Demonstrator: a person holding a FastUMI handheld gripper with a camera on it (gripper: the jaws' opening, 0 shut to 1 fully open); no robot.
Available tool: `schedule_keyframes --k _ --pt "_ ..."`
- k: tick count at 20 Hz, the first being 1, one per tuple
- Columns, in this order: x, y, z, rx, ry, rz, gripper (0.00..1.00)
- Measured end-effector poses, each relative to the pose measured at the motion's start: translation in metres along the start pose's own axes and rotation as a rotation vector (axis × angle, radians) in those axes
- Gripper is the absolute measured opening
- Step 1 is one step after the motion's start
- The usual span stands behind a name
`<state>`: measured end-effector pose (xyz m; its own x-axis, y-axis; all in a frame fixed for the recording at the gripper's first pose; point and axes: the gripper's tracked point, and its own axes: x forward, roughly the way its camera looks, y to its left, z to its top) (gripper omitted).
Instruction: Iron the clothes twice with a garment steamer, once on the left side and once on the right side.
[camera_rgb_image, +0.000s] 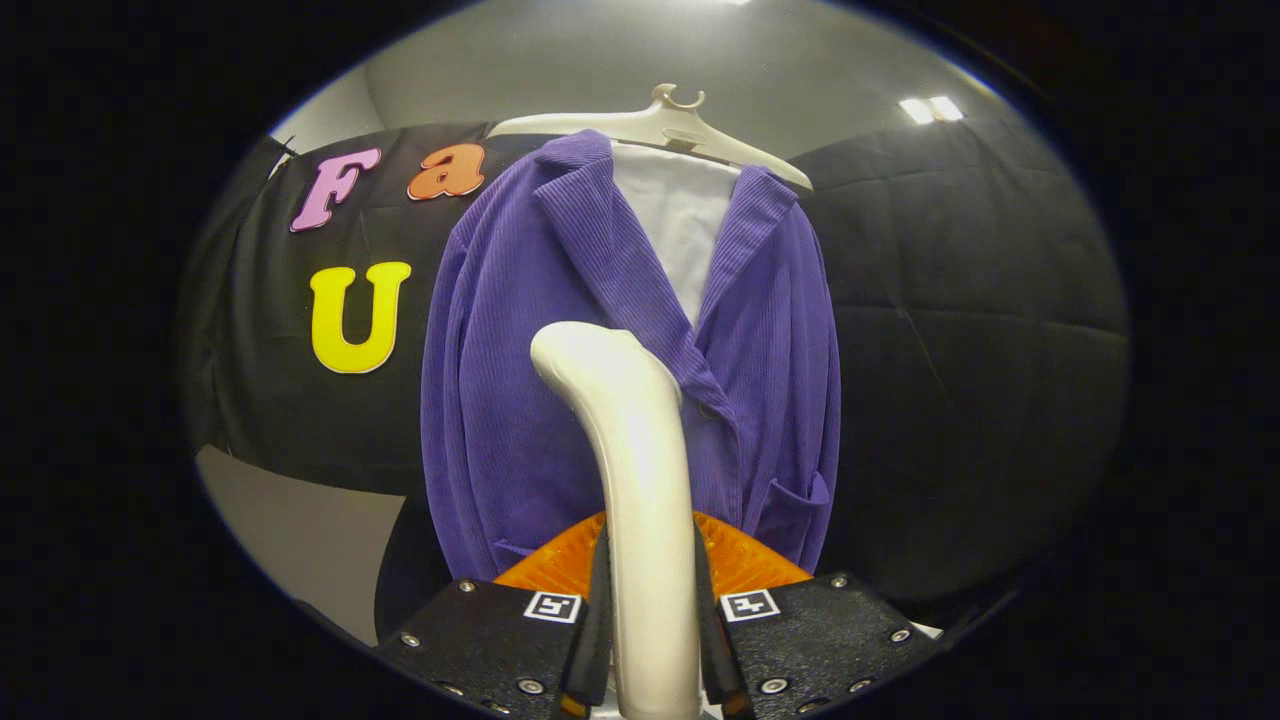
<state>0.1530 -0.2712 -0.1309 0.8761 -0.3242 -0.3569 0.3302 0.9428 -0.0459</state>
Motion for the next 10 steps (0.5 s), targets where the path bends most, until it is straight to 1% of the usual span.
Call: schedule_keyframes --k 2,3,5,10 --pt "0.003 0.002 -0.02 -0.061 0.05 -0.002 0.36" --pt "0.003 0.003 -0.025 -0.068 0.056 0.001 0.36" --pt "0.001 0.004 -0.036 -0.048 0.074 0.015 0.36" --pt "0.006 0.005 -0.062 -0.007 0.104 0.011 0.36"
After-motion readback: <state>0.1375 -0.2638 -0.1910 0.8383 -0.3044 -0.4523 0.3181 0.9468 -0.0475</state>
